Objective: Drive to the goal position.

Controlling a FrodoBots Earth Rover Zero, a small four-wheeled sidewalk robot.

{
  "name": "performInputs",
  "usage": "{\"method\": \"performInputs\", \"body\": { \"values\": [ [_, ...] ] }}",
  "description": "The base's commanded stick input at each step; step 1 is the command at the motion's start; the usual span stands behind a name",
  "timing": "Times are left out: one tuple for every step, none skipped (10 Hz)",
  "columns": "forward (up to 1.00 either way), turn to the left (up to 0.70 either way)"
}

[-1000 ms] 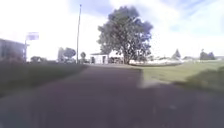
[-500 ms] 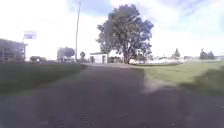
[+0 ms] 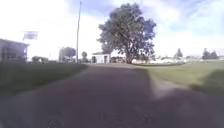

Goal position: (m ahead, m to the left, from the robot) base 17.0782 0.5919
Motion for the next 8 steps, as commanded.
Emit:
{"method": "performInputs", "body": {
  "values": [
    [0.70, 0.00],
    [0.70, 0.00],
    [0.70, 0.00],
    [0.70, 0.02],
    [0.70, 0.02],
    [0.70, 0.02],
    [0.70, 0.02],
    [0.70, 0.01]
  ]
}}
